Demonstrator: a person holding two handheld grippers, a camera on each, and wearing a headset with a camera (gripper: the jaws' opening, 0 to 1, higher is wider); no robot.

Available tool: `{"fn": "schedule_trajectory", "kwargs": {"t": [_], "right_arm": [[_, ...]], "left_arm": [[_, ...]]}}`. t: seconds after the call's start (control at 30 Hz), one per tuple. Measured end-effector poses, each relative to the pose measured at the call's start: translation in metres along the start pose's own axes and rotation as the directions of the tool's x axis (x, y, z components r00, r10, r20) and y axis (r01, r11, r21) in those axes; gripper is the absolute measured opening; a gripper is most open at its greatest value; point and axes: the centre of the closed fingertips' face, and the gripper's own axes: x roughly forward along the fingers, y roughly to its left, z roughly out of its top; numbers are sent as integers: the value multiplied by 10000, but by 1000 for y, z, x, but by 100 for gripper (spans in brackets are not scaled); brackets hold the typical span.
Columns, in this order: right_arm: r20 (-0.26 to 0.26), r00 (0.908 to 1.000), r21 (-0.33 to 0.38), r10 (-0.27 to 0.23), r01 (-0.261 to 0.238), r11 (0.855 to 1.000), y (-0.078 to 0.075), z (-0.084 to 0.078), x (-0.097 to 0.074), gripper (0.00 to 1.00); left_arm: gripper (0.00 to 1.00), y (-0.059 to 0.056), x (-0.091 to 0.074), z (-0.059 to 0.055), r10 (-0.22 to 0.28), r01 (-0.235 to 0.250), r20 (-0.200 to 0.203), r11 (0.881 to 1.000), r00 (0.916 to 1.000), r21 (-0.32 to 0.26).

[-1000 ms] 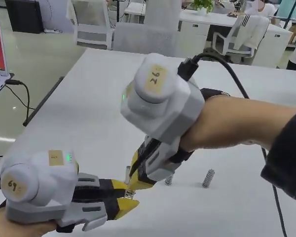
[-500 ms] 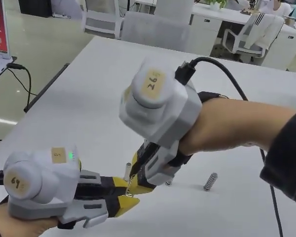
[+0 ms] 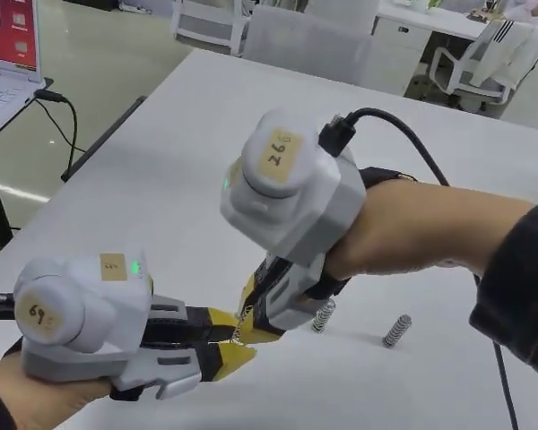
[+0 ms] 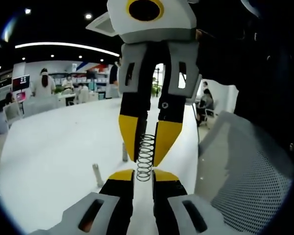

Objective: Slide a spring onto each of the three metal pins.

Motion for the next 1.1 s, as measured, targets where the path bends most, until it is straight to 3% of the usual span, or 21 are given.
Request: {"fn": "schedule_trajectory", "kwargs": {"t": [0.2, 0.37, 0.57, 0.73, 1.1], "right_arm": [[-53, 9997, 111, -254, 255, 9996, -13, -6, -2, 8], [-87, 9970, 338, -769, 772, 9964, -31, -10, -5, 8], [-328, 9861, 494, -1631, 1646, 9851, -59, -17, -4, 8], [-488, 9793, 518, -1966, 1990, 9786, -74, -19, 3, 8], [-770, 9805, 477, -1807, 1847, 9816, -87, -23, 22, 8]], "left_arm": [[22, 7, -5, -3, 431, -428, 85, 9987, 9990, -282], [30, 11, -12, -5, 756, -748, 135, 9959, 9971, -513], [37, 11, -17, -7, 1047, -1032, 192, 9924, 9943, -677], [41, 8, -18, -7, 1126, -1107, 221, 9911, 9934, -740], [50, 6, -23, -9, 1375, -1354, 179, 9868, 9903, -888]]}}
